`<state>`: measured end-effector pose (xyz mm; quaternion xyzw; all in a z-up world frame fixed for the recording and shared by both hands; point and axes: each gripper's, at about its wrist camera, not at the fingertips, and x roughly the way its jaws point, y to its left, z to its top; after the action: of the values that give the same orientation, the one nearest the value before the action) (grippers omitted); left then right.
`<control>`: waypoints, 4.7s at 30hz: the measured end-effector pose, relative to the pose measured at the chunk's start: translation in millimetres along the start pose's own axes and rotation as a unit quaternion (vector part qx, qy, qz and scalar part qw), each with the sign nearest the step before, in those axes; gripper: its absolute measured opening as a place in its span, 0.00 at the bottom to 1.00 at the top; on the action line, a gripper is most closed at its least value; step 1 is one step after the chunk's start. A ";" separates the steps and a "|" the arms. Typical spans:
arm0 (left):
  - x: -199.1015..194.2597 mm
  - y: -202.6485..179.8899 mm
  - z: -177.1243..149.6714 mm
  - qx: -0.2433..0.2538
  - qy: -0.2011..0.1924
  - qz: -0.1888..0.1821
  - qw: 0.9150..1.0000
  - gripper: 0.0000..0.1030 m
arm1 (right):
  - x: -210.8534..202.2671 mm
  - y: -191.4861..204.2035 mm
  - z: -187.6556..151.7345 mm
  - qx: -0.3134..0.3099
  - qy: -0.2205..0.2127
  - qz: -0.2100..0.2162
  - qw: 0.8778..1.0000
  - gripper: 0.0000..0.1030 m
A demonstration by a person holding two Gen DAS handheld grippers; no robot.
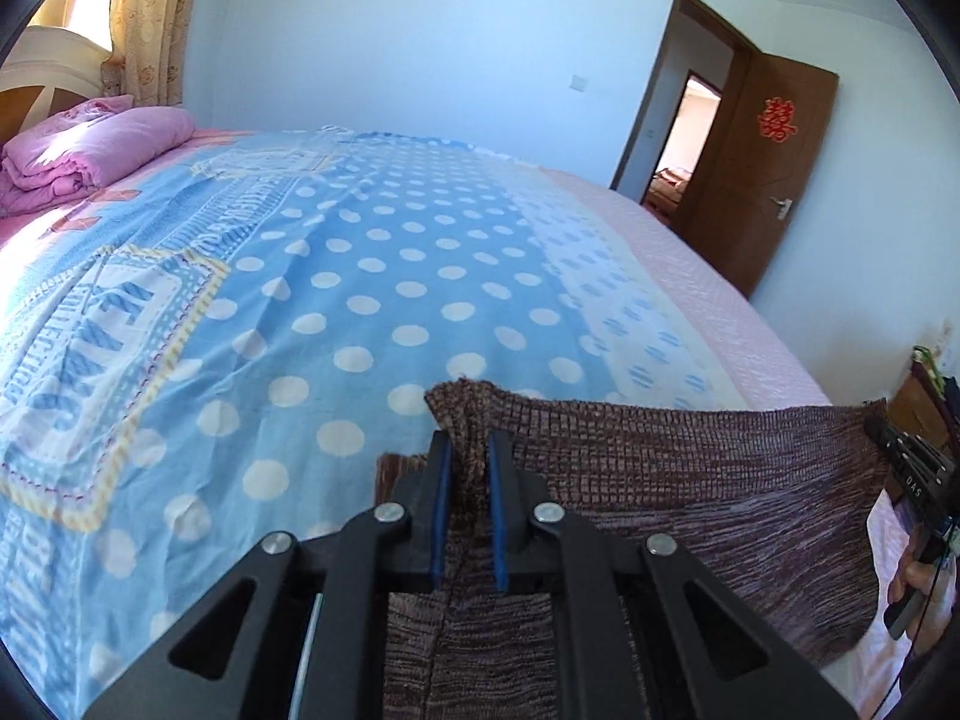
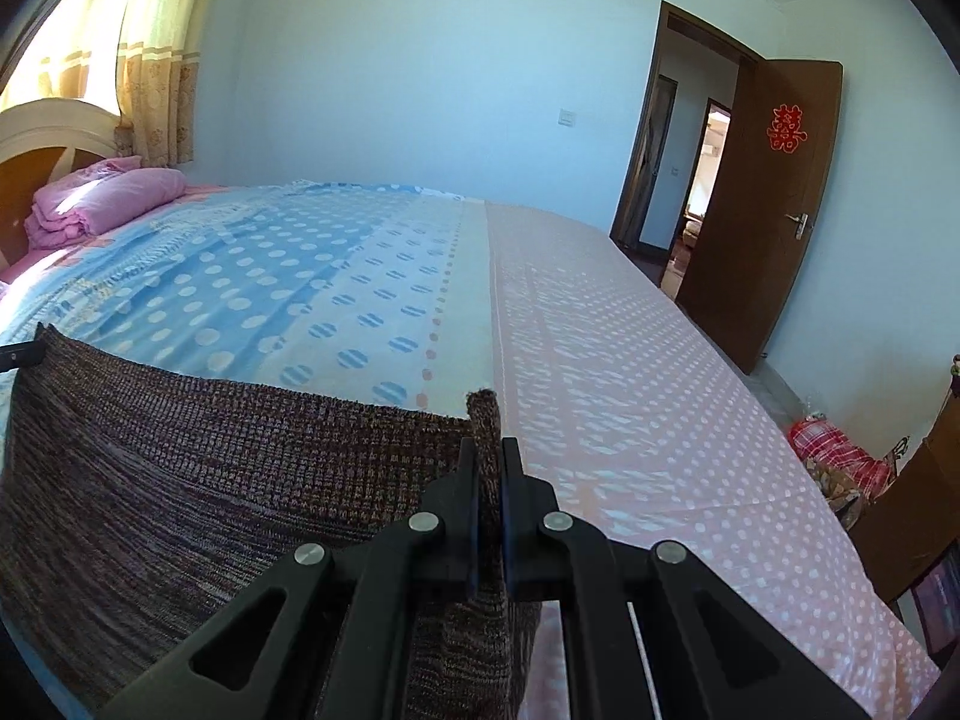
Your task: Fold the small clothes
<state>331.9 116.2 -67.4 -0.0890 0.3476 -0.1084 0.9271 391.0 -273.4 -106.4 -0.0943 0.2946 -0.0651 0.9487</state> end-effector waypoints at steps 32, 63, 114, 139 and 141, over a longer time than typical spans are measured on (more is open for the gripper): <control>-101.5 44.1 -149.0 -0.053 0.057 -0.045 0.996 0.64 | -124.6 -24.2 -177.6 0.169 0.130 0.158 0.964 0.41; -101.5 30.4 -137.1 0.012 0.057 -0.003 0.998 0.27 | -127.1 -34.8 -111.6 0.088 0.063 0.126 0.986 0.00; 1.3 33.7 -90.4 -0.166 0.062 -0.019 0.984 0.17 | -63.6 85.1 -119.7 0.127 0.081 0.249 0.957 0.00; 19.5 -102.2 -92.5 0.034 0.043 -0.025 0.998 0.10 | -59.5 78.1 -126.1 0.163 0.086 0.279 0.942 0.00; 21.2 -106.5 -93.6 0.036 0.042 -0.021 0.998 0.10 | -59.5 77.5 -126.1 0.162 0.086 0.278 0.943 0.00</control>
<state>270.6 0.0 -124.5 -0.0578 0.3801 -0.1441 0.9118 275.5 -205.1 -192.7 0.1518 0.3751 0.1462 0.9027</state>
